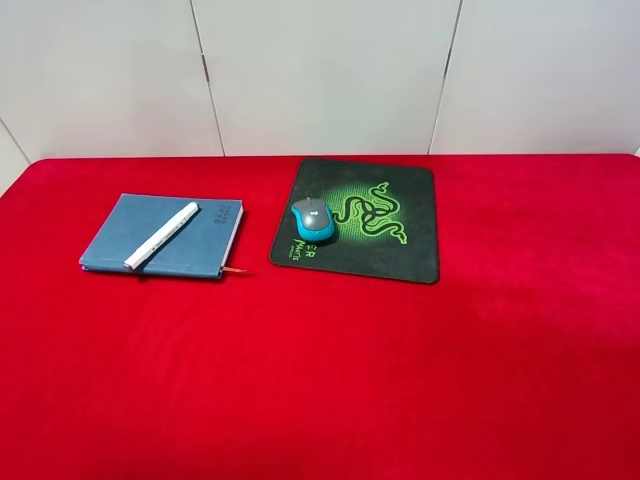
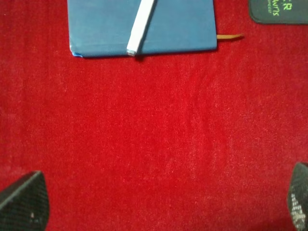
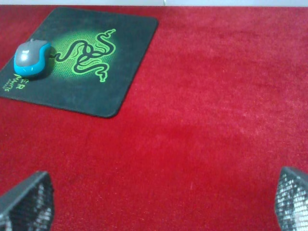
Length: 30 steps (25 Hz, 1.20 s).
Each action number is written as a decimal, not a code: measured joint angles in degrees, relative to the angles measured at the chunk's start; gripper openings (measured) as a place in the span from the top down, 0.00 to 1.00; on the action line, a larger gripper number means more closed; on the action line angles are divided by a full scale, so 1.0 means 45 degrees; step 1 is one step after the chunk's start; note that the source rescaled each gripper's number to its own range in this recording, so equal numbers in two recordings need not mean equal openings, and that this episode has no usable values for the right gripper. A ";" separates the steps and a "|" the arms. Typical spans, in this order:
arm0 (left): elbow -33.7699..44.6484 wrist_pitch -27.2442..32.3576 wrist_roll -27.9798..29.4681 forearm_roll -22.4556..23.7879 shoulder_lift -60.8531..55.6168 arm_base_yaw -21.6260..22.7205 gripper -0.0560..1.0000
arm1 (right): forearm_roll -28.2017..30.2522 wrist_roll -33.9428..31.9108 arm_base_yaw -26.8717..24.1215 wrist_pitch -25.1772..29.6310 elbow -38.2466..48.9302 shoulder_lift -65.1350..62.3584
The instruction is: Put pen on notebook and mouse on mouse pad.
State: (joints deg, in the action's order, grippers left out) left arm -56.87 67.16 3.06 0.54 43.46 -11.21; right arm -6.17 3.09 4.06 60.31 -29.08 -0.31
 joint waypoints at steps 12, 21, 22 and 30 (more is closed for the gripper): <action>0.0729 -0.0011 0.0075 -0.0200 -0.5215 0.0000 0.00 | 0.0000 0.0000 0.0000 0.0000 0.0000 0.0000; 0.2329 -0.0011 0.0404 -0.0613 -0.7693 0.1033 0.00 | 0.0000 0.0000 0.0000 0.0000 0.0000 0.0000; 0.2569 -0.0011 0.0461 -0.0586 -0.7905 0.1157 0.00 | 0.0000 0.0000 0.0000 0.0000 0.0000 0.0000; 0.4364 -0.0038 0.0540 0.0289 -0.9494 0.1286 0.00 | 0.0000 0.0000 0.0000 0.0000 0.0000 0.0000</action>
State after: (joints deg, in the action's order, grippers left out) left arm -37.23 66.99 5.49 1.84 0.74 -5.42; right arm -6.17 3.09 4.06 60.31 -29.08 -0.31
